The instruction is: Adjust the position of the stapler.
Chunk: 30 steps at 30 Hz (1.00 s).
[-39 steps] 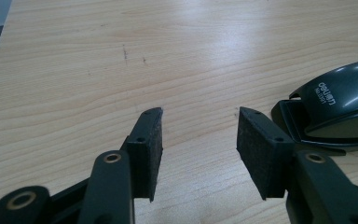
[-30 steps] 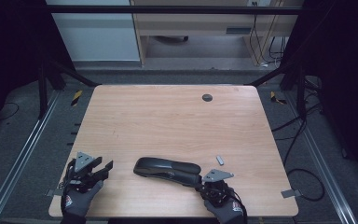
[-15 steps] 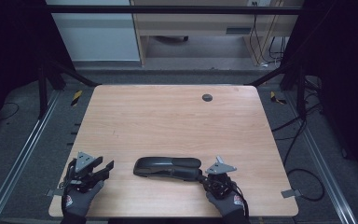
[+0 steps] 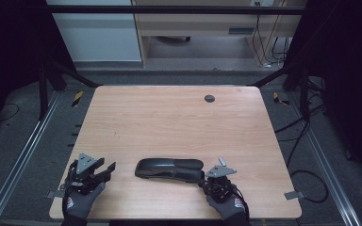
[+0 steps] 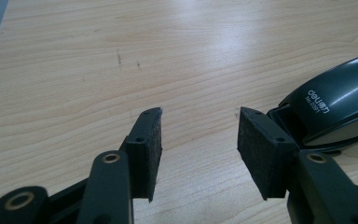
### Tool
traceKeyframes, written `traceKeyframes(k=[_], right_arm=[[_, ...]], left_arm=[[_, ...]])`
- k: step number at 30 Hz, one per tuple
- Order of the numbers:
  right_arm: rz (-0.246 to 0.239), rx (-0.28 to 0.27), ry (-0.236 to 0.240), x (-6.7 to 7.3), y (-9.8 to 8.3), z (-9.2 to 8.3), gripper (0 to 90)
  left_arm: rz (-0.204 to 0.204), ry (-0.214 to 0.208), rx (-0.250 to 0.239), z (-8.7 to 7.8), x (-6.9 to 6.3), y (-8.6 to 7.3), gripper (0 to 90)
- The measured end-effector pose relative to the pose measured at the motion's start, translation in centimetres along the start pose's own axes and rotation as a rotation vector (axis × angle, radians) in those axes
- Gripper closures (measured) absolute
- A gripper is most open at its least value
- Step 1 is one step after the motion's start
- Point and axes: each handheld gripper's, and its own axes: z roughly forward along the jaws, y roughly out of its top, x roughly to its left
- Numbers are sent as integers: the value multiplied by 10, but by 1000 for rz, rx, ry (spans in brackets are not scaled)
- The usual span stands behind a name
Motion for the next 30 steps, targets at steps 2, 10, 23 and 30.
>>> traceKeyframes(k=[2, 10, 23, 30], right_arm=[[13, 4, -3, -2, 0, 0, 900], [-5, -6, -26, -4, 2, 0, 900], [-2, -32, -34, -8, 6, -4, 900], [28, -85, -83, -26, 7, -22, 824]], left_arm=[[-4, -2, 1, 0, 0, 0, 498], [-3, -2, 2, 1, 0, 0, 498], [2, -4, -3, -1, 0, 1, 492], [27, 2, -9, -4, -4, 4, 489]])
